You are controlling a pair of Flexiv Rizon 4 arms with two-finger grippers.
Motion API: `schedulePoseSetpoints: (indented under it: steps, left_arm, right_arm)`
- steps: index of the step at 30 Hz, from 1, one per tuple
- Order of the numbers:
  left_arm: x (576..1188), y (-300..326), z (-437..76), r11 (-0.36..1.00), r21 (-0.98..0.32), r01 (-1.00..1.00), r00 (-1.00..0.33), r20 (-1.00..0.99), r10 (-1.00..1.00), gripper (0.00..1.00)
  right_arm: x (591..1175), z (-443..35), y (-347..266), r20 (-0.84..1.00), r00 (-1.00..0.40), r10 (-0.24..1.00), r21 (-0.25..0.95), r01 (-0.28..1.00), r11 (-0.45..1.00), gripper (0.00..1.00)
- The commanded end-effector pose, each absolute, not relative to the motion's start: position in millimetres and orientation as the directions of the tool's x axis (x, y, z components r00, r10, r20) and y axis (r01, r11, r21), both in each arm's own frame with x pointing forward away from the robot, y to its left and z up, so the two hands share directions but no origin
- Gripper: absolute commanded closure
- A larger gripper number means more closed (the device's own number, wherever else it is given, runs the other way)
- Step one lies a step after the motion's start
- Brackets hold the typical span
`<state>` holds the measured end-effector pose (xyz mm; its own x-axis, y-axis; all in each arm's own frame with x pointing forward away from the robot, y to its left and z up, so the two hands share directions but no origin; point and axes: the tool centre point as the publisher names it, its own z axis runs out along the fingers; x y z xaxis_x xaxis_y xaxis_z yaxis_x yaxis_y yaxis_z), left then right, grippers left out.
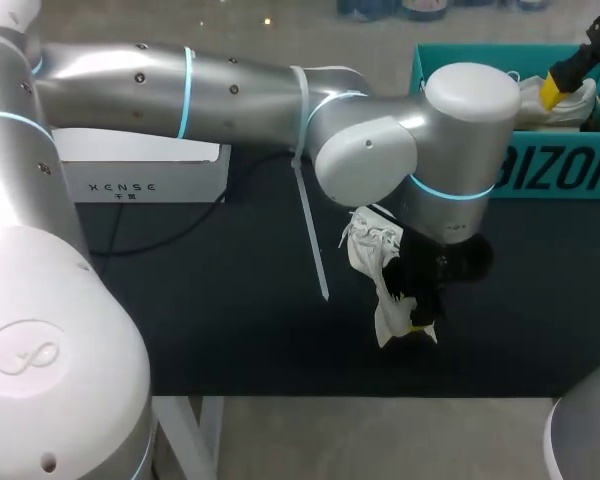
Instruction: Take the shoe out of the shoebox, open the shoe tongue, remove and reinsert the insole, then place the shoe into the shoebox
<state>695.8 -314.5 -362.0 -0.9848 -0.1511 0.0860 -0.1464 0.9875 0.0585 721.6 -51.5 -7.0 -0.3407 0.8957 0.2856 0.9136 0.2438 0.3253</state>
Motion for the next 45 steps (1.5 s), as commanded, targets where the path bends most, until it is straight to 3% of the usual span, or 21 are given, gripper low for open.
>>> schedulePoseSetpoints:
  steps: [1,3,4,5,16,23,36,45]
  left_arm:
    - [697,-316,-362,0.987,0.068,-0.146,-0.985,0.083,-0.152,0.78]
    - [697,-315,-361,0.987,0.07,-0.145,-0.985,0.082,-0.15,0.85]
    - [697,-314,-360,0.987,0.07,-0.144,-0.986,0.081,-0.149,0.96]
    - [697,-314,-359,0.987,0.072,-0.143,-0.986,0.079,-0.148,1.0]
    - [691,-296,-352,0.993,0.046,-0.111,-0.989,0.089,-0.115,1.0]
    - [687,-268,-349,0.998,-0.043,0.051,-0.993,0.103,0.055,1.0]
    - [692,-201,-311,0.959,0.096,0.267,-0.962,0.091,0.259,1.0]
    - [690,-165,-300,0.895,0.072,0.441,-0.894,0.121,0.431,1.0]
  right_arm:
    - [724,-6,-51,0.286,-0.34,0.896,0.32,0.915,0.245,0.0]
    - [724,-6,-51,0.286,-0.34,0.896,0.32,0.915,0.245,0.0]
    - [724,-6,-51,0.286,-0.34,0.896,0.32,0.915,0.245,0.0]
    - [724,-6,-51,0.286,-0.34,0.896,0.32,0.915,0.245,0.0]
    - [724,-6,-51,0.286,-0.34,0.896,0.32,0.915,0.245,0.0]
    - [724,-6,-51,0.286,-0.34,0.896,0.32,0.915,0.245,0.0]
    - [724,-6,-51,0.286,-0.34,0.896,0.32,0.915,0.245,0.0]
    - [724,-6,-51,0.286,-0.34,0.896,0.32,0.915,0.245,0.0]
